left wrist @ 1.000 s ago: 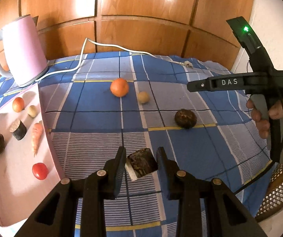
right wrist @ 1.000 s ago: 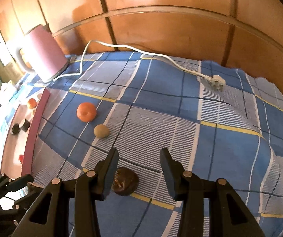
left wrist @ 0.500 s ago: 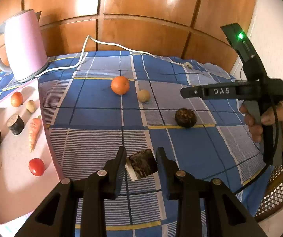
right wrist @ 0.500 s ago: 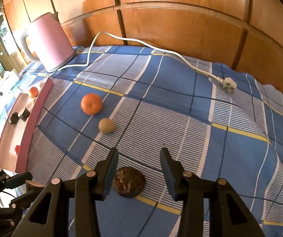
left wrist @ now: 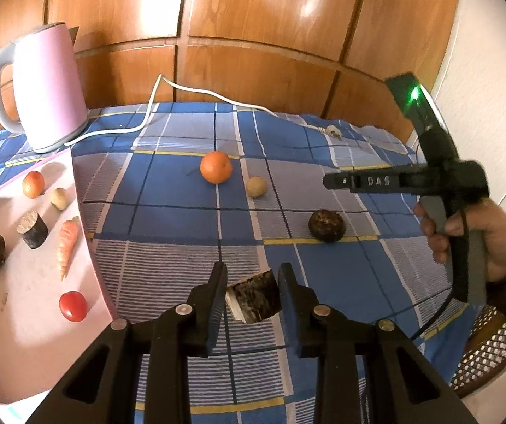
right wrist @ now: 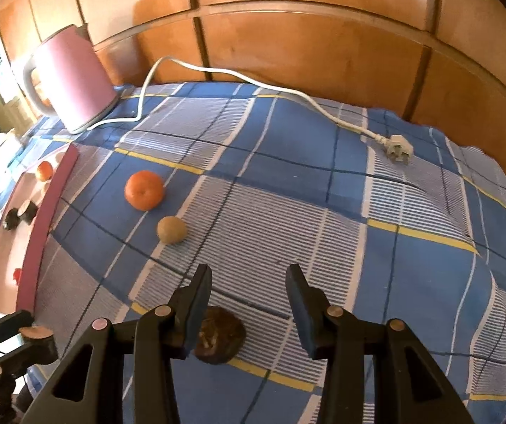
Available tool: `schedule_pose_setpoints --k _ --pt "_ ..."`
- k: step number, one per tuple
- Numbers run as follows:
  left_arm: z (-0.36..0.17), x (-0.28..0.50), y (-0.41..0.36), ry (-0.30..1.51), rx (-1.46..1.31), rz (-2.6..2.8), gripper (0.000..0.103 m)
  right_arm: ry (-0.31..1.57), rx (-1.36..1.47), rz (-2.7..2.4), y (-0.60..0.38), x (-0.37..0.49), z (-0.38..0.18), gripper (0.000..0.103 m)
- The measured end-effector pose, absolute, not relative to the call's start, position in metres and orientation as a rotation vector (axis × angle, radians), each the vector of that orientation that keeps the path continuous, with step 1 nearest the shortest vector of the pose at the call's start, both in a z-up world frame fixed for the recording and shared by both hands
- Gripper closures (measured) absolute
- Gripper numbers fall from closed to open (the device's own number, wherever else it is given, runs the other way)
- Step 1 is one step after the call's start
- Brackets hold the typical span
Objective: Organize fruits
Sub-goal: 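Carry the dark cylindrical slice into the white tray and open the left tool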
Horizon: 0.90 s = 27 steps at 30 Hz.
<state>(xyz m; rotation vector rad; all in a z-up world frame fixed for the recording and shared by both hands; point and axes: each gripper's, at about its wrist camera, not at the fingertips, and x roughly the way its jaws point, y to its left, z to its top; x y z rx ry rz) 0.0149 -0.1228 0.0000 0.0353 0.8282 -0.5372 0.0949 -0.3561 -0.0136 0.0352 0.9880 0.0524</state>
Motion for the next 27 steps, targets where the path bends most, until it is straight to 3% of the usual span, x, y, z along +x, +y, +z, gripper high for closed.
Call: schedule_pose_setpoints --k 15,18,27 --pt "0.034 0.032 -0.034 0.742 -0.122 -0.401 0.074 1.007 0.026 0.126 -0.34 0.095 -0.015 0.06" --pt "0.032 0.035 -0.019 0.744 -0.142 -0.366 0.08 0.993 0.022 0.156 -0.326 0.099 -0.012 0.06" --pt "0.025 0.044 0.001 0.741 -0.165 -0.323 0.082 1.04 0.068 0.14 -0.287 0.138 -0.044 0.06"
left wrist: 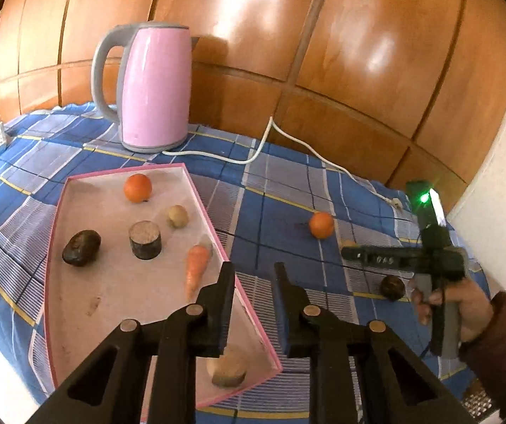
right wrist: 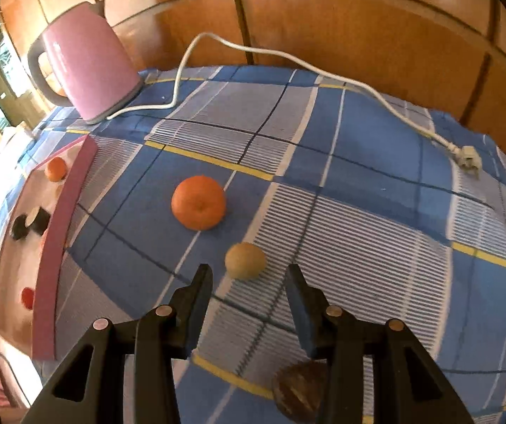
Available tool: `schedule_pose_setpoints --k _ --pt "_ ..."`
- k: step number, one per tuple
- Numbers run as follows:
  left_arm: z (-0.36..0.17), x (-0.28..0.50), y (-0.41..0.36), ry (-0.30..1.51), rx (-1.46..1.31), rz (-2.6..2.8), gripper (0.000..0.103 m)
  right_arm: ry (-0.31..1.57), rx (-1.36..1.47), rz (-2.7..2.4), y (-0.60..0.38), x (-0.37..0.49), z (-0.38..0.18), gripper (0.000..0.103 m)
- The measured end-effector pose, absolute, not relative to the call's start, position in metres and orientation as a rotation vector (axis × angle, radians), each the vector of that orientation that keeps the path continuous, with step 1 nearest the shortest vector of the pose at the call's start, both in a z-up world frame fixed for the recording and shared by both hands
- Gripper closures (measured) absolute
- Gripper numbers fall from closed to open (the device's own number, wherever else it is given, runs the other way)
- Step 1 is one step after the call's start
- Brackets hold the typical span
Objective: Organize fruits
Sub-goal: 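Carry the dark cylindrical slice into the white tray and open the left tool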
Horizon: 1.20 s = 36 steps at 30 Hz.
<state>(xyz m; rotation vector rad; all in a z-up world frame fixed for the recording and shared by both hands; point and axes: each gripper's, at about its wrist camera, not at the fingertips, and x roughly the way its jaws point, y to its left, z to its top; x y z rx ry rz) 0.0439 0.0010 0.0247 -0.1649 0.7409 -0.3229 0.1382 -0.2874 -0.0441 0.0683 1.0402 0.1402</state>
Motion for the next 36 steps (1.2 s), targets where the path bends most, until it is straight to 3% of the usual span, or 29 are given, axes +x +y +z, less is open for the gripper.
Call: schedule_pose_setpoints --k 11,21,33,36 --pt "0.022 0.055 0.039 0.746 -0.199 -0.288 0.082 1.045 0.053 0.103 -0.279 0.141 -0.063 0.06" --pt "0.019 0.06 0.075 0.77 -0.262 -0.189 0.081 0.986 0.165 0.106 -0.302 0.129 -0.04 0.055" --pt "-0.003 0.046 0.067 0.813 -0.207 -0.043 0.054 0.937 0.235 0.045 -0.323 0.101 -0.028 0.055" --pt "-0.004 0.041 0.054 0.793 -0.164 -0.055 0.041 0.918 0.254 0.013 -0.331 0.095 -0.023 0.055"
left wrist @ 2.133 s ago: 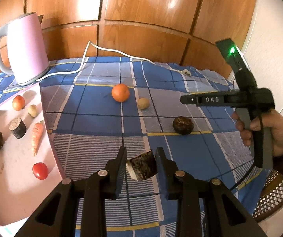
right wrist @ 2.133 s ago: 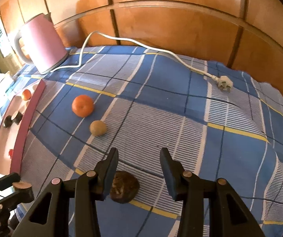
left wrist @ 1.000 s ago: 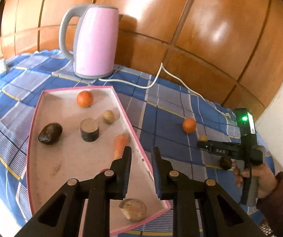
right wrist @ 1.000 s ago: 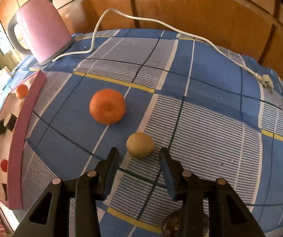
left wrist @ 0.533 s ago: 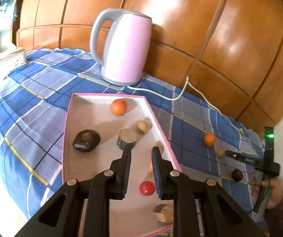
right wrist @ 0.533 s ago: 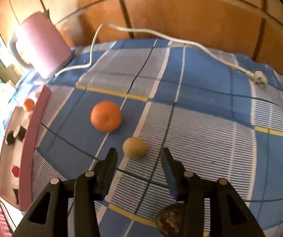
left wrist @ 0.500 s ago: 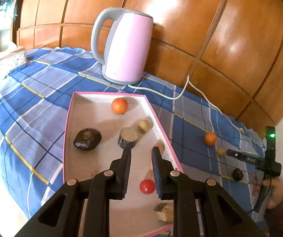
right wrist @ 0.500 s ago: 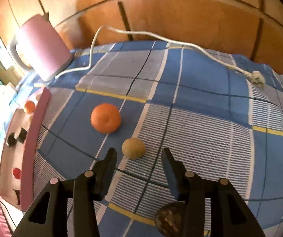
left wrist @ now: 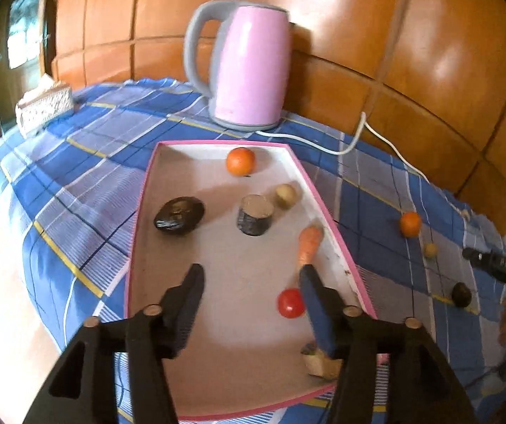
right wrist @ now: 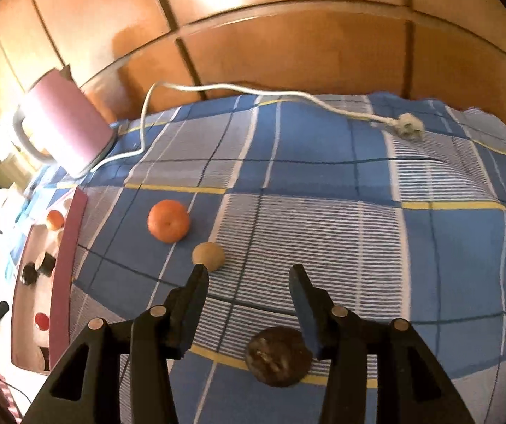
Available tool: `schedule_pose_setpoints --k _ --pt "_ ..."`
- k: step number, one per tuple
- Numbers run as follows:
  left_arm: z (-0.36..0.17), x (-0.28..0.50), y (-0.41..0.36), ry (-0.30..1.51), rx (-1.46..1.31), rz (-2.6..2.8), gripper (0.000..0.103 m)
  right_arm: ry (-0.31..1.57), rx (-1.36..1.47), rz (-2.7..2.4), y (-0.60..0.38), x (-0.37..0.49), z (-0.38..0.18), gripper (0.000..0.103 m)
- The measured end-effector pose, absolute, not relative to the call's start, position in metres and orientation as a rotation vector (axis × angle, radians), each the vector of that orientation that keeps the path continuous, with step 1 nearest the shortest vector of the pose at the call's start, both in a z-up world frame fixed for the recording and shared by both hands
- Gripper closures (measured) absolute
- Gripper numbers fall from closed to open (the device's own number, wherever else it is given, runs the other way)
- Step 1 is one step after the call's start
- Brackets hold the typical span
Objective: Organize fruits
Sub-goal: 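Carry the dark cylindrical slice into the white tray and open the left tool, then close the right tool on the small beige round fruit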
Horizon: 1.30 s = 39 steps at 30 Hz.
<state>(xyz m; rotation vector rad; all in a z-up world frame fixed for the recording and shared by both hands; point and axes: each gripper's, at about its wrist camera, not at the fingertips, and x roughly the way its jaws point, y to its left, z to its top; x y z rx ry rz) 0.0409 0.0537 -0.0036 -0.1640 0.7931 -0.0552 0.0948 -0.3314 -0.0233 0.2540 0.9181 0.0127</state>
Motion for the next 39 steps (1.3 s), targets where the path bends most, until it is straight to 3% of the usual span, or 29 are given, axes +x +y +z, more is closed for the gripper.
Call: schedule_pose_setpoints --k 13,14,16,39 --pt "-0.002 0.037 0.027 0.785 -0.112 -0.125 0.031 1.003 0.051 0.058 -0.273 0.135 -0.047 0.055" --pt "-0.002 0.037 0.027 0.786 -0.112 -0.122 0.03 1.015 0.028 0.044 -0.27 0.14 -0.051 0.058" --pt "-0.002 0.037 0.029 0.786 -0.113 -0.116 0.03 1.049 0.001 0.041 -0.265 0.146 -0.06 0.075" --pt "0.004 0.031 0.047 0.778 -0.126 -0.049 0.026 0.988 0.03 0.186 -0.228 0.09 -0.047 0.075"
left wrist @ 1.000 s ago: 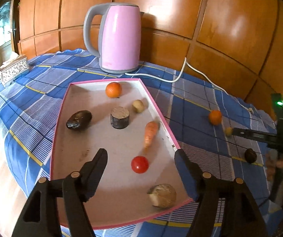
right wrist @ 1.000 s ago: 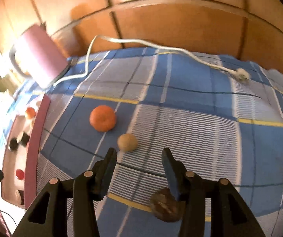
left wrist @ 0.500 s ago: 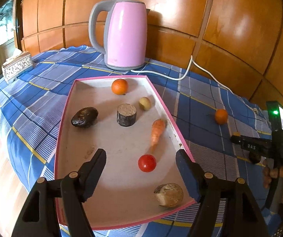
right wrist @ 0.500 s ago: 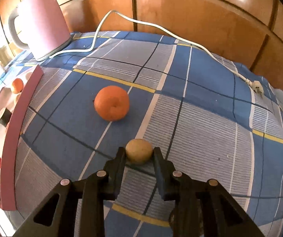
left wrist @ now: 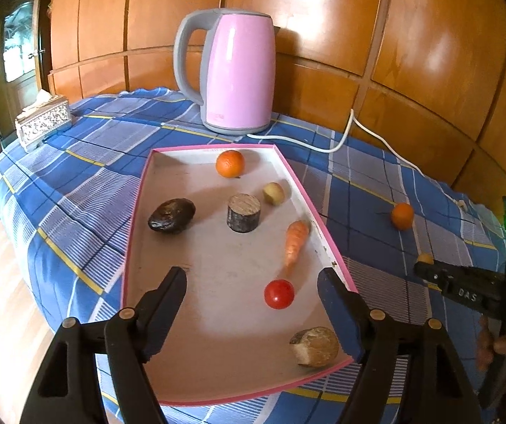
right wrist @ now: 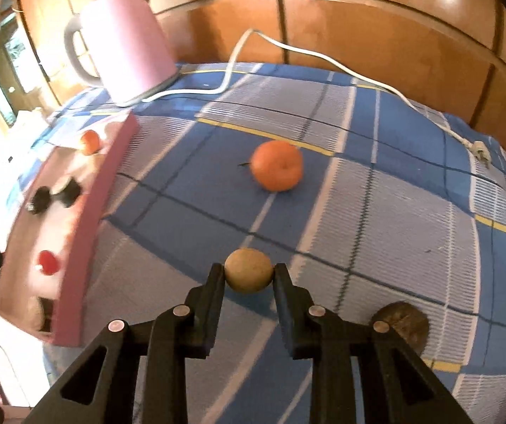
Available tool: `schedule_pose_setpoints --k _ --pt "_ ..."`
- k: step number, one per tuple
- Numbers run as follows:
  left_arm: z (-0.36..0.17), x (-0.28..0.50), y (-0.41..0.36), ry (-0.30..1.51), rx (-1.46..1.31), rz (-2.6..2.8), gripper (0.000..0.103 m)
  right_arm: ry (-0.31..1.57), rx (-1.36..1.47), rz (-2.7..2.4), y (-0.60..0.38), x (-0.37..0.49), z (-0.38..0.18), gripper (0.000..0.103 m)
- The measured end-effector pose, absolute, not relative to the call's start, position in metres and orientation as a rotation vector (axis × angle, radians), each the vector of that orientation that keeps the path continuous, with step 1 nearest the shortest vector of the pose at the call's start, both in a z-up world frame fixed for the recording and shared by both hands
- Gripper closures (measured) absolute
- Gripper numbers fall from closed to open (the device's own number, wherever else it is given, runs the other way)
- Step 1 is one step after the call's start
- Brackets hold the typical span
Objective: Organize fruits
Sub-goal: 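Close the right tool on the small beige round fruit, then carry the beige fruit into the white tray and open the right tool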
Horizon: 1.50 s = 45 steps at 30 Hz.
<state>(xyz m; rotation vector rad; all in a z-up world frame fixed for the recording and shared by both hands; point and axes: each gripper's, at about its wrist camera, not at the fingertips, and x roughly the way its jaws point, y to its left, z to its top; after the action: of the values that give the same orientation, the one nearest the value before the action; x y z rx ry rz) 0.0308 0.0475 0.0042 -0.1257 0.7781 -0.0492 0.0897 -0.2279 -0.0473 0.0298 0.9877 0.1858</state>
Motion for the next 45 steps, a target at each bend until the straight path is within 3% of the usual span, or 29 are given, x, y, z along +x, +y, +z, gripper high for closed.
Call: schedule_pose_setpoints --k 16,33,35,45 --pt "0.011 0.031 0.09 0.729 -0.179 0.089 0.026 0.938 0.116 0.414 -0.18 0.071 -0.014 0.075" --pt "0.004 0.041 0.125 0.734 -0.238 0.176 0.026 0.936 -0.009 0.582 -0.066 0.109 0.002 0.074" --pt "0.002 0.041 0.122 0.739 -0.236 0.171 0.026 0.938 -0.006 0.587 -0.063 0.11 -0.001 0.066" --pt "0.003 0.038 0.109 0.736 -0.211 0.135 0.026 0.9 -0.009 0.517 -0.09 0.086 -0.001 0.066"
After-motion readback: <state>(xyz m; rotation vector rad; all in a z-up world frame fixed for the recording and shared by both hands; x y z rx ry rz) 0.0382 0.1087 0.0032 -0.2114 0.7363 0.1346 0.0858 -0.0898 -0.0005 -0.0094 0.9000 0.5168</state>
